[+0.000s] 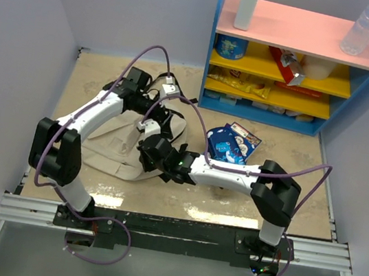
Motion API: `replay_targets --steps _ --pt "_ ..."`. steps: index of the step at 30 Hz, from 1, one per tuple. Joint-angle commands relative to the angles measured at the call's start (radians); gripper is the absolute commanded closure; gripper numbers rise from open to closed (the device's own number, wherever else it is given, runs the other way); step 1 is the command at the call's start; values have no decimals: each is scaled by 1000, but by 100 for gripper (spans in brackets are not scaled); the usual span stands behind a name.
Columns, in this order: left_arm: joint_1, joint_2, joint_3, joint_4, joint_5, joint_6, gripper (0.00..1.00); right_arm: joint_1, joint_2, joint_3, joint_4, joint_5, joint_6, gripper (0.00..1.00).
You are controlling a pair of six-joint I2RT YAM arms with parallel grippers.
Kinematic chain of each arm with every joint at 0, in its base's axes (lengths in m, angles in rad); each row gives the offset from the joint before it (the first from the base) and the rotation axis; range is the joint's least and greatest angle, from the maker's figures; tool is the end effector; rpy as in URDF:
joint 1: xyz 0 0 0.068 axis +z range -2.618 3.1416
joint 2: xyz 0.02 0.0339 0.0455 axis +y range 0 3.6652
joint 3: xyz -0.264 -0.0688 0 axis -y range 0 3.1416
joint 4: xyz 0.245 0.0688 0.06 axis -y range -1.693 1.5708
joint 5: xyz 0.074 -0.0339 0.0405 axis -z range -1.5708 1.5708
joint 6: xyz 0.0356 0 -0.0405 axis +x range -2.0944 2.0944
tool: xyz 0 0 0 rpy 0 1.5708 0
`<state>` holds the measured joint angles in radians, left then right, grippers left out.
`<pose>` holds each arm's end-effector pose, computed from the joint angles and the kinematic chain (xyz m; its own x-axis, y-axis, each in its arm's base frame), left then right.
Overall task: Pack the student bag
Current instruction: Unzip the student bag at the center of the board.
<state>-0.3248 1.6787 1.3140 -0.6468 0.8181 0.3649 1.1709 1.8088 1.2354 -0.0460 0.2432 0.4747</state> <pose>0.3243 -0.1366 0.2613 -0.5416 0.4398 -0.7164 0.8333 0.3932 -0.3886 0.1671 0.3734 0.2245 -0.5748 -0.2204 -0.7881 -0.6239 0.7411 0.2478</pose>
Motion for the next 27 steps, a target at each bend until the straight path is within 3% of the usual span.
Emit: replay_targets --steps 1,9,16,18,20,23,27 --pt "-32 -59 -56 -4 102 51 0 1 27 87 23 -5 -19 100" --pt "-120 -4 -73 -22 96 127 0 6 30 99 15 -2 -41 100" --pt "-157 41 -59 22 98 105 0 10 20 82 38 -36 -79 100" --pt "-154 61 -42 33 90 94 0 13 8 67 41 -47 -105 86" --pt "-140 76 -13 30 89 98 0 19 -11 35 41 -48 -117 61" --pt "-105 75 16 48 93 79 0 22 -83 -48 89 -19 -123 44" --pt "-79 56 14 113 49 23 0 21 -239 -196 127 10 -98 40"
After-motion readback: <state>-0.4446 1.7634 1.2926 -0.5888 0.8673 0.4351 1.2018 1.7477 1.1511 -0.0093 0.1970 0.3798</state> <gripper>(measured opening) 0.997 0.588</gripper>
